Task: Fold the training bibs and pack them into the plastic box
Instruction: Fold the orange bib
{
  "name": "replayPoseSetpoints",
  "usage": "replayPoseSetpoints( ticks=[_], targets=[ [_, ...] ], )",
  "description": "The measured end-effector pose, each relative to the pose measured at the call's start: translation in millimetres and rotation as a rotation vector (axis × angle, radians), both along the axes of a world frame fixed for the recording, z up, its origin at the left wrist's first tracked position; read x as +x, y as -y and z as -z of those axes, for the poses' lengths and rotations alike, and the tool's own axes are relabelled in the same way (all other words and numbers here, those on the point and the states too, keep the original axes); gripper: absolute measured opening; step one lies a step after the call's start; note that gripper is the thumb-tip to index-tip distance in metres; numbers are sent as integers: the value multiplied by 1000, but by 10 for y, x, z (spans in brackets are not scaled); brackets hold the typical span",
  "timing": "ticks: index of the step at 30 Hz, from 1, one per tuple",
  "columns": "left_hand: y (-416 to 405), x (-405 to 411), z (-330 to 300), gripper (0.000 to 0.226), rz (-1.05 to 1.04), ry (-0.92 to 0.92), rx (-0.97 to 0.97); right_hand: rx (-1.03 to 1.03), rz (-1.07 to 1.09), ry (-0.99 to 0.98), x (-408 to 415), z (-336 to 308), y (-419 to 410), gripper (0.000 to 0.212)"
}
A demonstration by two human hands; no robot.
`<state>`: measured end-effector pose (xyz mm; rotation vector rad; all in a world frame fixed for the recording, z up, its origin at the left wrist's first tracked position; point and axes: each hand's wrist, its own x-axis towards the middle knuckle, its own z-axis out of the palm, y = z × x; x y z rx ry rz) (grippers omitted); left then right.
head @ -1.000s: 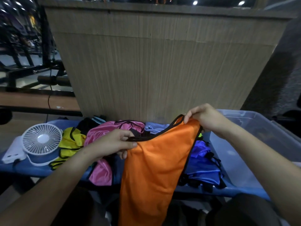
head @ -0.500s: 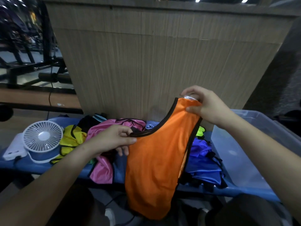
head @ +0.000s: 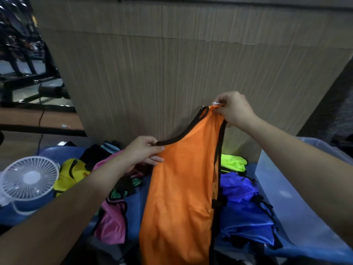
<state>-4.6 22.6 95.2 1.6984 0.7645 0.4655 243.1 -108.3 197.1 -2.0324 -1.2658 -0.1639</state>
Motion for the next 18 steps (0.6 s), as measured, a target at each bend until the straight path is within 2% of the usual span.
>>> replayPoseSetpoints(
  ticks=[7,12,15,18],
  targets=[
    [-466,389,-200,15,2,29,4,-30,-72,127,403,-279,-412,16],
    [-673,618,-269,10,-57,191,21,7,-115,223,589,-455,-584,17],
    [-736,672,-186,8,-64,221,22,1,-122,351,620,-408,-576,18],
    [-726,651,-76,8,-53,205,14,51,-140,385,609,-268,-496,16]
  ],
)
